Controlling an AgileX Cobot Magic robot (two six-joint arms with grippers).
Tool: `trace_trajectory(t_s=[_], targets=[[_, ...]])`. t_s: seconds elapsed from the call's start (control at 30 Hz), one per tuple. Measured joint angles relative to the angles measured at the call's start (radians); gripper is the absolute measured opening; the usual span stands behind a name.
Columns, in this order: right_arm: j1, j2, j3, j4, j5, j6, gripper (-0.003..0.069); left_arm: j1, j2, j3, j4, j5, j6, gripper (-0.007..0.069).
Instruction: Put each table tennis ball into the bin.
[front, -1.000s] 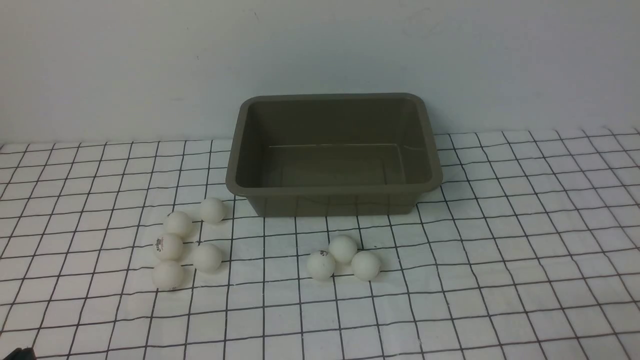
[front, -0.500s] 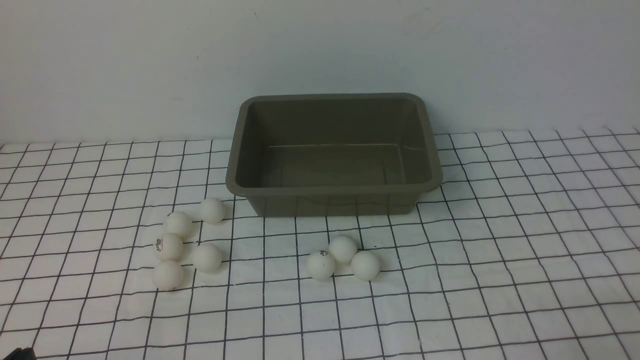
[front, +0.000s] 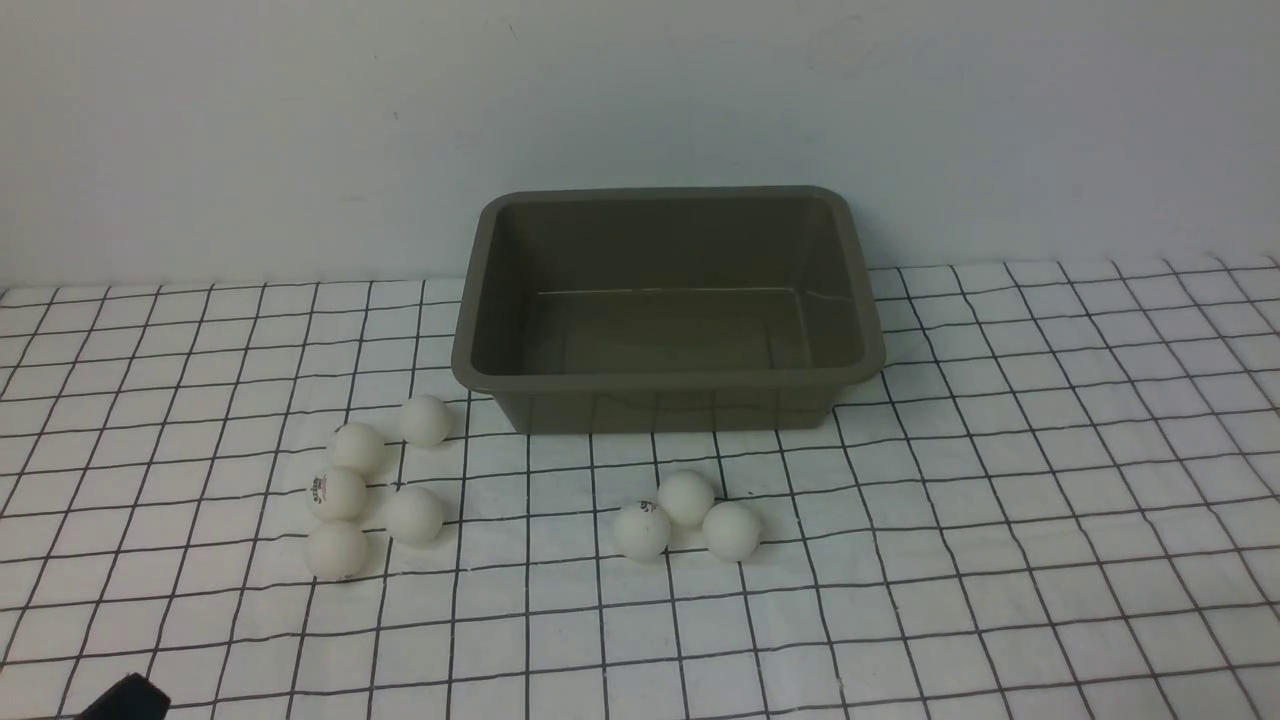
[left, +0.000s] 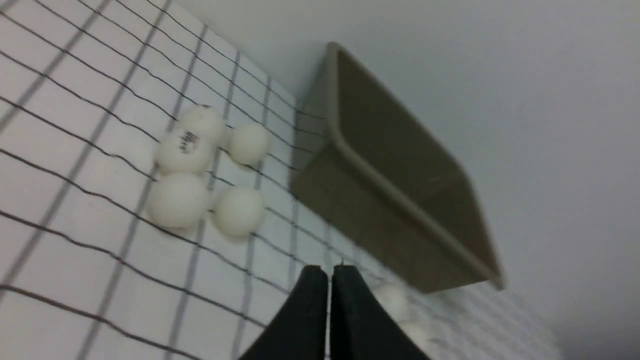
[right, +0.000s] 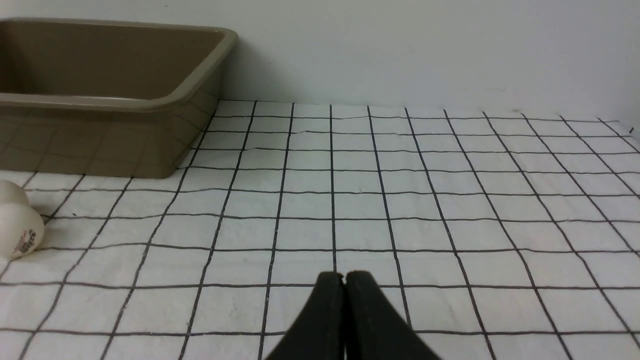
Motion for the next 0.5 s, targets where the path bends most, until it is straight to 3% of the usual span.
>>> trace_trajectory(t_s=[0.17,0.5], targets=[[0.000,0.000,0.002,0.284,-0.021,0.031,-0.0018,0.000,0.000,0.000,-0.209,-0.030,0.012,-0.0004],[0.000,0.000,0.002,0.689,-0.076,0.031,-0.0018,0.000,0.000,0.000,-0.284,-0.089,0.015,-0.0004]])
